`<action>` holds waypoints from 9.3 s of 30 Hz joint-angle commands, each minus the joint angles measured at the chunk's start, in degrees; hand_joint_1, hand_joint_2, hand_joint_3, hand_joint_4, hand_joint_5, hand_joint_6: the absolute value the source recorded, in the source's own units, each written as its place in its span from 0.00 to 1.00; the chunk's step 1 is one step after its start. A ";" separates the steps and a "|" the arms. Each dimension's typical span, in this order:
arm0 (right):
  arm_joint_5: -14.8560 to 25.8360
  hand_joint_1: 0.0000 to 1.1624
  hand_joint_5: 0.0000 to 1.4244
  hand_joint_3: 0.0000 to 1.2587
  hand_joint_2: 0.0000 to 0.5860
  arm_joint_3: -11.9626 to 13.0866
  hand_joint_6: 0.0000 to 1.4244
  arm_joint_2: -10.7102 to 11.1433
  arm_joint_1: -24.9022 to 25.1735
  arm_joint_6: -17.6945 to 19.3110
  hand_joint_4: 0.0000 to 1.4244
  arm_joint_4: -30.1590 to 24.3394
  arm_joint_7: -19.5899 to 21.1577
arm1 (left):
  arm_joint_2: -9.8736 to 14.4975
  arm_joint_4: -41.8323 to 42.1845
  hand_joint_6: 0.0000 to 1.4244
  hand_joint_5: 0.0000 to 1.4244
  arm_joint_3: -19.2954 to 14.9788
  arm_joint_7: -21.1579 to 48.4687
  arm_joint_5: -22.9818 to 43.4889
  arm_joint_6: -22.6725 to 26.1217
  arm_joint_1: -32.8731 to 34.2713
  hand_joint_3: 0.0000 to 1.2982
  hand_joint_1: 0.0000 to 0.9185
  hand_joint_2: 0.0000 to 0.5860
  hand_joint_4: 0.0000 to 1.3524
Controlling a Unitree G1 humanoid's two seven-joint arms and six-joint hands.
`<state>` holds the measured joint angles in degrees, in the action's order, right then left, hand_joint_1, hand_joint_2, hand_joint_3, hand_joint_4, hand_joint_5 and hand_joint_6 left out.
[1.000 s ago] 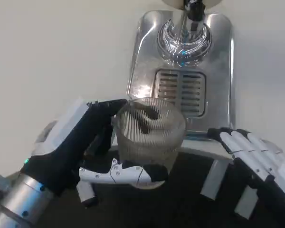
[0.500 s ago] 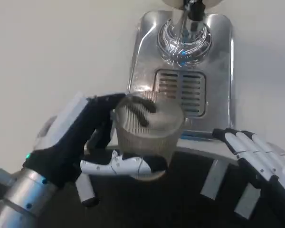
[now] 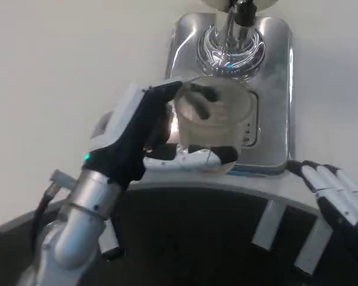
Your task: Grasp the cup under the faucet to collect the drink, then remove the cup.
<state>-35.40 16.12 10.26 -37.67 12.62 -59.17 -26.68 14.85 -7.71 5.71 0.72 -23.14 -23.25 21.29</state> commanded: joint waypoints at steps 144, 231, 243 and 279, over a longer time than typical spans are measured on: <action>-0.84 0.81 0.03 0.07 0.40 -12.15 0.06 -7.87 4.86 -21.63 0.04 -0.83 5.10 | 1.93 19.90 0.00 0.00 7.40 19.65 19.53 22.99 15.41 0.00 0.00 0.35 0.00; 9.47 0.76 0.00 0.00 0.03 -19.71 0.08 -7.52 51.87 -31.43 0.00 41.98 29.87 | 5.05 10.49 0.00 0.00 1.27 3.99 1.16 2.42 11.59 0.00 0.00 0.45 0.00; 11.69 0.73 0.01 0.00 0.09 -19.40 0.10 -7.49 54.37 -29.50 0.01 45.34 31.27 | -0.22 7.27 0.00 0.00 -5.59 10.47 23.12 4.89 12.62 0.00 0.00 0.40 0.00; 13.99 0.76 0.03 0.03 0.26 -21.90 0.11 -8.97 65.35 -22.33 0.03 61.38 37.16 | 2.84 17.47 0.00 0.00 -8.76 2.11 6.68 12.05 -9.77 0.00 0.00 0.43 0.00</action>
<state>-22.15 -5.36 1.83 26.73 -11.15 0.44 10.19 17.16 9.77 -2.52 3.18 -16.41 -11.27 12.82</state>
